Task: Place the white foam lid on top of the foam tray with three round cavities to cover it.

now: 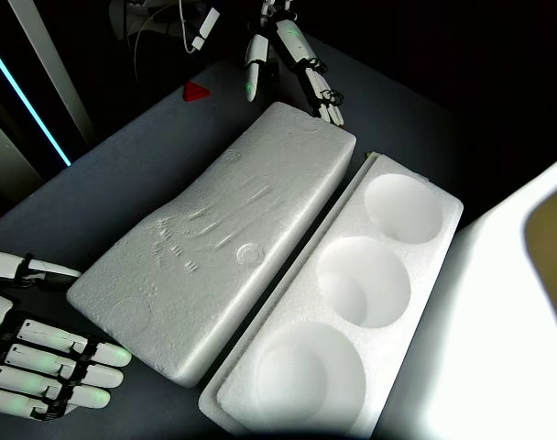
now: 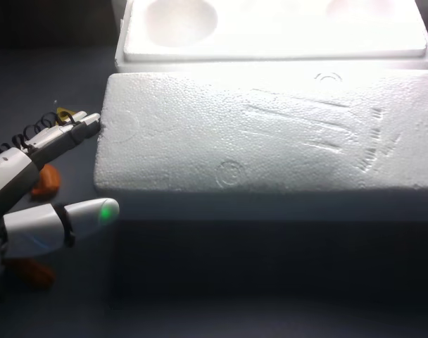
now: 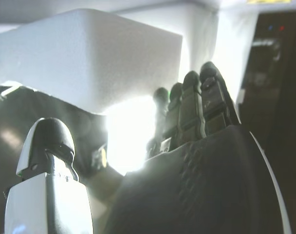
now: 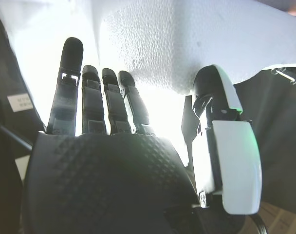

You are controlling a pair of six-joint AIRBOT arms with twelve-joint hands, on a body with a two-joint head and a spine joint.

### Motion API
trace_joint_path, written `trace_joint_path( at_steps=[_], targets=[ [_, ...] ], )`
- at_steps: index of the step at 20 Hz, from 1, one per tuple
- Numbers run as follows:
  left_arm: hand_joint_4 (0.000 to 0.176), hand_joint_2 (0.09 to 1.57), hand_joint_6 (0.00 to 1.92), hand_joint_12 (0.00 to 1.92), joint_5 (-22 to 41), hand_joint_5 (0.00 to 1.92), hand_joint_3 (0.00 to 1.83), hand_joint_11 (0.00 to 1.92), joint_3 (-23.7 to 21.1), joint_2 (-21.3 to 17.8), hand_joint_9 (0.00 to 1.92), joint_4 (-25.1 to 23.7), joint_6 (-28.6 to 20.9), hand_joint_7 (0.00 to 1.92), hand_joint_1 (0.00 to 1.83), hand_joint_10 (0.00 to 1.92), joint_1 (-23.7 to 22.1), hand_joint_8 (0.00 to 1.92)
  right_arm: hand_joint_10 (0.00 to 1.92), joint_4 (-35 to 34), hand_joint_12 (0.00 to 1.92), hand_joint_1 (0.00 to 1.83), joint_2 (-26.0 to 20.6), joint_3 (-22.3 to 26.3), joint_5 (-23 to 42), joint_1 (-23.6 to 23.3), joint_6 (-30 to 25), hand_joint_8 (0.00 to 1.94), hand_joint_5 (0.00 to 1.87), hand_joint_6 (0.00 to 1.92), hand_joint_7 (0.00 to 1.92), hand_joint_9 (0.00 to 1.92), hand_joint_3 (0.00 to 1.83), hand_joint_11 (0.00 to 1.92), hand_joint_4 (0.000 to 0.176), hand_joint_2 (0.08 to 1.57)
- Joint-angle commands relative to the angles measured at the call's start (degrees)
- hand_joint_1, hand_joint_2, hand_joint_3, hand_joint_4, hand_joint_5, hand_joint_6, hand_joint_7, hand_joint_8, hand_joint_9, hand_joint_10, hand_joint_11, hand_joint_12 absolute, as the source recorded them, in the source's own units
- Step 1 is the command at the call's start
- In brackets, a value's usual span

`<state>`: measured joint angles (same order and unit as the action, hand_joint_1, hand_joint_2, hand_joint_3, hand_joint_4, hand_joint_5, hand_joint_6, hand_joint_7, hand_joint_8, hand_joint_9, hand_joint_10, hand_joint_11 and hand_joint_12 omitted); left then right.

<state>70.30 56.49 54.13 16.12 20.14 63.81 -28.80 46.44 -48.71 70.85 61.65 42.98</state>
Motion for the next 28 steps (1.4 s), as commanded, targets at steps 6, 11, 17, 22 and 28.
trace_joint_path(
  at_steps=[6, 11, 17, 22, 28],
  targets=[
    [0.0, 1.12, 0.0, 0.0, 12.38, 0.15, 0.02, 0.0, -2.81, -2.84, 0.0, -5.56, -0.94, 0.0, 0.49, 0.0, 0.14, 0.0, 0.03, 4.57, 1.12, 0.38, -4.78, 4.62, 16.85, 4.29, -1.78, 0.0, 0.13, 0.01, 0.05, 0.06, 0.0, 0.0, 0.0, 1.22],
    [0.0, 1.11, 0.01, 0.0, 15.27, 0.18, 0.0, 0.0, -4.32, -5.04, 0.0, -7.32, -0.75, 0.0, 0.6, 0.0, -0.6, 0.0, 0.38, 6.73, 1.51, 0.34, -7.38, 6.39, 20.46, 4.28, -1.58, 0.02, 0.13, 0.08, 0.12, 0.02, 0.0, 0.0, 0.0, 1.22],
    [0.0, 1.11, 0.01, 0.0, 14.41, 0.19, 0.0, 0.0, -2.51, -4.82, 0.0, -8.15, 0.03, 0.0, 0.63, 0.0, -5.23, 0.0, 0.71, 7.57, 1.66, 0.53, -7.74, 4.68, 20.14, 0.91, -1.05, 0.06, 0.0, 0.54, 0.18, 0.0, 0.01, 0.0, 0.0, 1.25],
    [0.0, 1.11, 0.01, 0.0, 10.7, 0.2, 0.0, 0.0, 0.77, -2.64, 0.0, -9.43, -0.14, 0.0, 0.66, 0.0, -10.47, 0.0, 0.77, 7.67, 1.75, 0.53, -6.96, 2.33, 17.51, -3.03, -0.66, 0.08, 0.0, 0.51, 0.21, 0.0, 0.0, 0.0, 0.0, 1.18],
    [0.0, 1.09, 0.02, 0.01, 8.15, 0.22, 0.0, 0.02, 4.29, -1.25, 0.0, -9.3, -0.14, 0.0, 0.63, 0.0, -14.72, 0.0, 0.94, 9.69, 1.92, 0.44, -3.98, -2.29, 10.32, -11.73, 0.08, 0.64, 0.0, 0.65, 0.02, 0.0, 0.0, 0.0, 0.0, 1.21]
  ],
)
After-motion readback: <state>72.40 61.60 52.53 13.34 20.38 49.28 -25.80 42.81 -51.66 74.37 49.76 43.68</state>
